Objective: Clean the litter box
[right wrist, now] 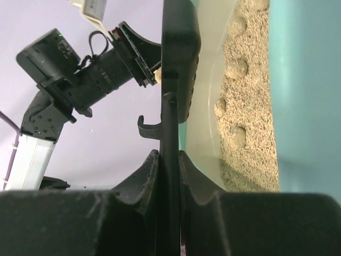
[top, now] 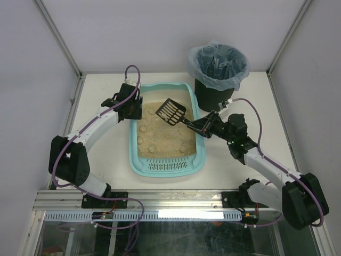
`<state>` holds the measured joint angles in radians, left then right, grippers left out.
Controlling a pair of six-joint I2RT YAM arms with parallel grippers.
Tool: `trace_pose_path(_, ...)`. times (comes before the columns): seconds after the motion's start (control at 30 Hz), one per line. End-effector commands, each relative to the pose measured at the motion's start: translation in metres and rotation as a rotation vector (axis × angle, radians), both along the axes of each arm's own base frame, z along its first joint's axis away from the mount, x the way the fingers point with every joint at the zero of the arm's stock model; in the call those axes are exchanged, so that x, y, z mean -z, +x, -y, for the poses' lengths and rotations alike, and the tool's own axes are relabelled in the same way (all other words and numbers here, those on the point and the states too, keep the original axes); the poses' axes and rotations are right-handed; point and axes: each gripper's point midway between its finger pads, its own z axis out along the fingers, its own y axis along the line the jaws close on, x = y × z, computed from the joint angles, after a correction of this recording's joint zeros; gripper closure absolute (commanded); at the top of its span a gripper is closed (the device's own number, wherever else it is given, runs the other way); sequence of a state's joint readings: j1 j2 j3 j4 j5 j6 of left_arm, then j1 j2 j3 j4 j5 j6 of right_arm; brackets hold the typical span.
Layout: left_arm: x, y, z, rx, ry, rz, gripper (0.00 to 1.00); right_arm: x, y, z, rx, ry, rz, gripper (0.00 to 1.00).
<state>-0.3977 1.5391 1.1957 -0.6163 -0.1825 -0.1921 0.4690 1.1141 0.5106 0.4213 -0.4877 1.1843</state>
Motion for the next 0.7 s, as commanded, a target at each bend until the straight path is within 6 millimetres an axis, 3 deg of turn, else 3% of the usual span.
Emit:
trace_pose_path(0.0, -0.015, -0.001, 0.014, 0.043, -0.051, 0.033, 0.60, -0.040, -0.001, -0.007, -0.063, 0.020, 0.119, 1.00)
trace_pose_path(0.07, -0.016, 0.000, 0.014, 0.041, -0.051, 0.038, 0.60, -0.039, -0.004, -0.018, -0.142, 0.010, 0.118, 1.00)
trace_pose_path(0.17, -0.016, -0.001, 0.013, 0.040, -0.050, 0.036, 0.60, -0.021, 0.019, 0.016, 0.113, -0.007, 0.012, 1.00)
trace_pose_path(0.2, -0.016, -0.002, 0.012, 0.036, -0.045, 0.038, 0.60, -0.024, 0.020, 0.015, 0.105, 0.006, 0.034, 1.00)
trace_pose_path(0.3, -0.016, -0.001, 0.011, 0.030, -0.041, 0.042, 0.60, -0.038, 0.000, -0.015, -0.132, 0.022, 0.084, 1.00)
trace_pose_path(0.33, -0.016, 0.000, 0.012, 0.035, -0.046, 0.040, 0.60, -0.036, 0.000, -0.013, -0.104, 0.023, 0.070, 1.00)
trace_pose_path(0.43, -0.013, -0.001, 0.015, 0.045, -0.053, 0.028, 0.61, -0.016, 0.014, 0.021, 0.136, 0.032, -0.015, 1.00)
trace_pose_path(0.57, -0.015, 0.000, 0.013, 0.038, -0.048, 0.036, 0.61, -0.040, -0.004, -0.002, -0.062, 0.068, 0.080, 1.00)
trace_pose_path(0.67, -0.015, -0.001, 0.014, 0.042, -0.053, 0.032, 0.61, -0.025, 0.010, 0.025, 0.140, 0.055, 0.001, 1.00)
